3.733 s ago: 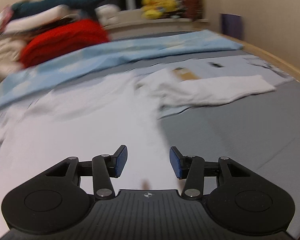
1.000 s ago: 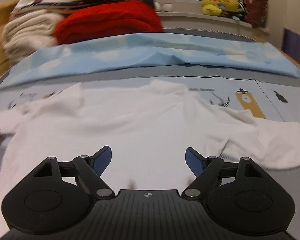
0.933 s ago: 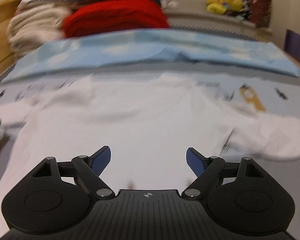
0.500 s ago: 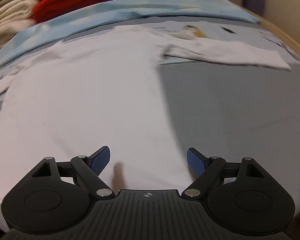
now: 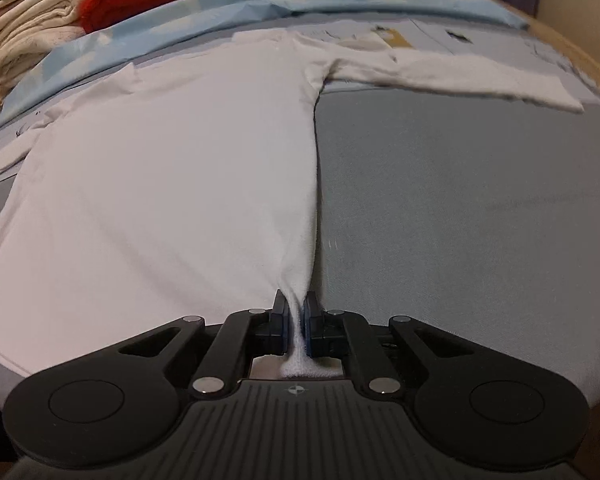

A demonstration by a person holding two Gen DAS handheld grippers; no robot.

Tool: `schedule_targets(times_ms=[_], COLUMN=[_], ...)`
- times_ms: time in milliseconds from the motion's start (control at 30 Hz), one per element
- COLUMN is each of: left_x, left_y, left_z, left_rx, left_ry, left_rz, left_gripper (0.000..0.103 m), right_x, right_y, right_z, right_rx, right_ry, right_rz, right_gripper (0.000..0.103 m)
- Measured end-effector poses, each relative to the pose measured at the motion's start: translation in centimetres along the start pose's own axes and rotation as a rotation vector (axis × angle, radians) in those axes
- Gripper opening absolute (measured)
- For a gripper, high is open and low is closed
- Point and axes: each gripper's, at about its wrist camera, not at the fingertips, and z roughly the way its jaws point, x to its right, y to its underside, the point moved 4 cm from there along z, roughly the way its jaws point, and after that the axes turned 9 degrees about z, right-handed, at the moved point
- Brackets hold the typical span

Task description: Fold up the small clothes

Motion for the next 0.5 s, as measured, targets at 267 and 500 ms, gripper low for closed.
schedule_targets(times_ms=[267,500], left_x=[0.6,-2.0], left_y=[1.6,-3.5], left_z=[-1.2,-4.7], left_rx=[0.015,0.191], left_ry=[-0.053,-0.188], left_rz=[0.012,-0.096], left_gripper=[0.066,0.101], right_x=[-0.2,-2.9], right_y=[2.3,-1.7], right_z=[-1.7,-5.3], right_rx=[0.044,0.237], right_ry=[0.055,-0.071], right_rz=[-0.029,0.05], right_gripper=[0.05,0.063])
